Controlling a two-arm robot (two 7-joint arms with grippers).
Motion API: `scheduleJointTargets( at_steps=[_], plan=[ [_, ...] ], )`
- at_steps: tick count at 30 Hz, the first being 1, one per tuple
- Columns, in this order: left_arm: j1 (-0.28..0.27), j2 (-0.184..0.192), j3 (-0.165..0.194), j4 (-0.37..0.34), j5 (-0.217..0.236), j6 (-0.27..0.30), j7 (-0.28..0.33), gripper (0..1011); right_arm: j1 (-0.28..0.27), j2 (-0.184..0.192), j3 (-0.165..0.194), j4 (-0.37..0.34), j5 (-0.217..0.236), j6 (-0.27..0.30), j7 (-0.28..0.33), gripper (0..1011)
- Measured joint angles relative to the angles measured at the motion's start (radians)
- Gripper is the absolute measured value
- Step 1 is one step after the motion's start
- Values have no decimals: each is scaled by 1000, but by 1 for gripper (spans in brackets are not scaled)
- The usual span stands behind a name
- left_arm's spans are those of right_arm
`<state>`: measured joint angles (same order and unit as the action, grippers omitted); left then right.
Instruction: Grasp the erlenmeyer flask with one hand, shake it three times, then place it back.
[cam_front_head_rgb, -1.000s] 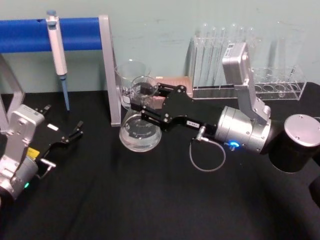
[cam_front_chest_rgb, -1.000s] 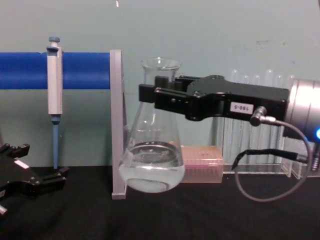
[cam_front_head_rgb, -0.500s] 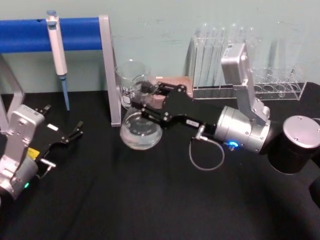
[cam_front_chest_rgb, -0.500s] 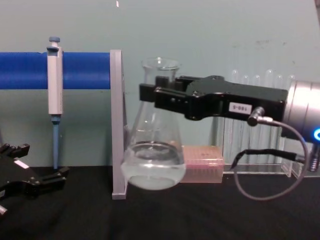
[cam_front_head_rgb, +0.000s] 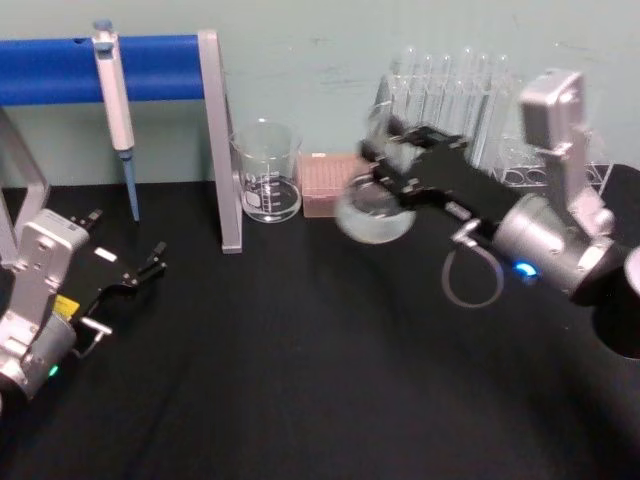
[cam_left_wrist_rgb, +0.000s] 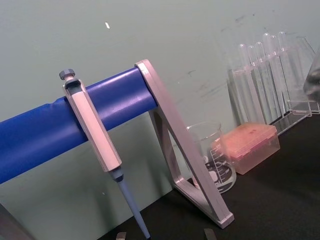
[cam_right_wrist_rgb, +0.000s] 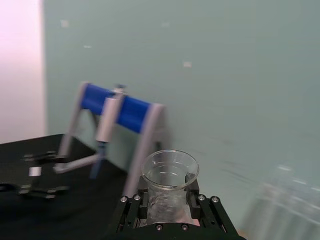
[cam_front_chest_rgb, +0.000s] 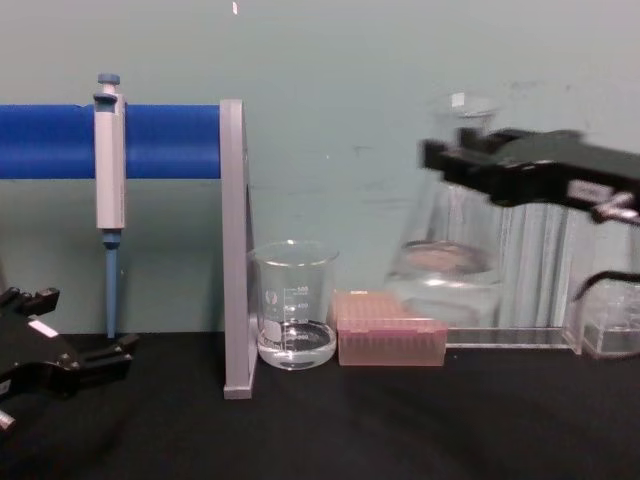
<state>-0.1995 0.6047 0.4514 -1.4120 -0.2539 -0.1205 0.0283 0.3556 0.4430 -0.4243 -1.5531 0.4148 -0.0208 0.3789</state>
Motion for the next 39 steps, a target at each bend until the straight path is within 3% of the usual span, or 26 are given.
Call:
scheduleJointTargets(
  at_steps=[11, 19, 27, 39],
  plan=[
    [0, 0, 0, 0, 0, 0, 0, 1001, -98, 31, 138, -58, -27, 18, -132, 450],
    [0, 0, 0, 0, 0, 0, 0, 1001, -128, 31, 181, -75, -38, 28, -147, 450],
    [0, 0, 0, 0, 0, 0, 0, 1001, -111, 10, 165, -63, -43, 30, -87, 450],
    [0, 0, 0, 0, 0, 0, 0, 1001, -28, -40, 48, -10, -15, 24, 109, 450]
  ],
)
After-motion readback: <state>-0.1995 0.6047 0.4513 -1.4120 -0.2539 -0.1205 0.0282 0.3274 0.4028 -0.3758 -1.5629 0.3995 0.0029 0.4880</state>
